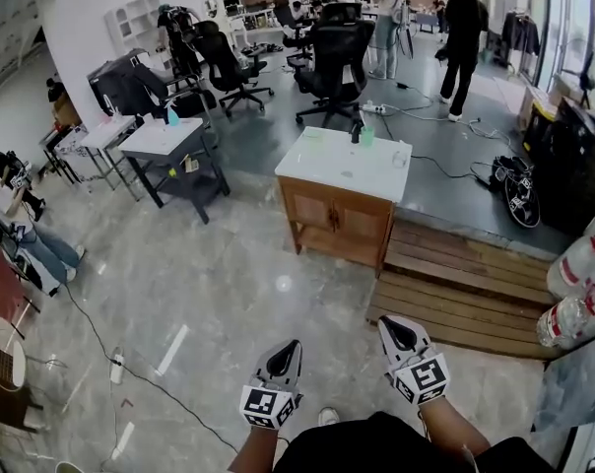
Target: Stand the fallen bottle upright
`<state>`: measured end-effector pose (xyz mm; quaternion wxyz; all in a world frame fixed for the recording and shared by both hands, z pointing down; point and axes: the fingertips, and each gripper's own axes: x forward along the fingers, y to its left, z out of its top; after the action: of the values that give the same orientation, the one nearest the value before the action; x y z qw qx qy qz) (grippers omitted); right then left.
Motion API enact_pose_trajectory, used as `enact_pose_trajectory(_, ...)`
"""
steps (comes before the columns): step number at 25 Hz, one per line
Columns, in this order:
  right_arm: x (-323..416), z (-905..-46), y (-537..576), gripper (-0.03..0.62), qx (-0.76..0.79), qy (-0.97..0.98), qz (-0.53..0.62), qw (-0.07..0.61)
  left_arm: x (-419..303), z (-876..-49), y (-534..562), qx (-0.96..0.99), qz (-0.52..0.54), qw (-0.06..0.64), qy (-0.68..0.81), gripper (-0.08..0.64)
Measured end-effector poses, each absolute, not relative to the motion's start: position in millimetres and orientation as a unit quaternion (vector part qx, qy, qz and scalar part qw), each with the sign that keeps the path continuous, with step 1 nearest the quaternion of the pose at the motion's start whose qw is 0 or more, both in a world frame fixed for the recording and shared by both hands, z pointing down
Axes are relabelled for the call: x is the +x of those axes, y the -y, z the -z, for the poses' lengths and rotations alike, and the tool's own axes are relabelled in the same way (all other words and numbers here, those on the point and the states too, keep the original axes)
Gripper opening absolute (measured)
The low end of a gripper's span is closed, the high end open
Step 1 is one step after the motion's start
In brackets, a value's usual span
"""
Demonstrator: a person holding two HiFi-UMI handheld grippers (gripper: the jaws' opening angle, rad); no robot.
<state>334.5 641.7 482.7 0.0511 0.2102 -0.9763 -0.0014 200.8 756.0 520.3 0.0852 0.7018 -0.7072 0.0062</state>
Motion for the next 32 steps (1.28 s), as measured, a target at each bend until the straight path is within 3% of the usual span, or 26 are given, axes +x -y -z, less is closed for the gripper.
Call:
enact_pose_trajectory(12,303,-497,-608,0.015,0.230,0.971,-0.002,0.072,151,-529,-735,0.714,-0.038,0.076,0.694,0.021)
enact_pose_trajectory(32,221,-488,-338,0.015,0.227,0.971,-0.006,0.080,81,-508,-471,0.726,-0.043,0.073,0.683,0.021)
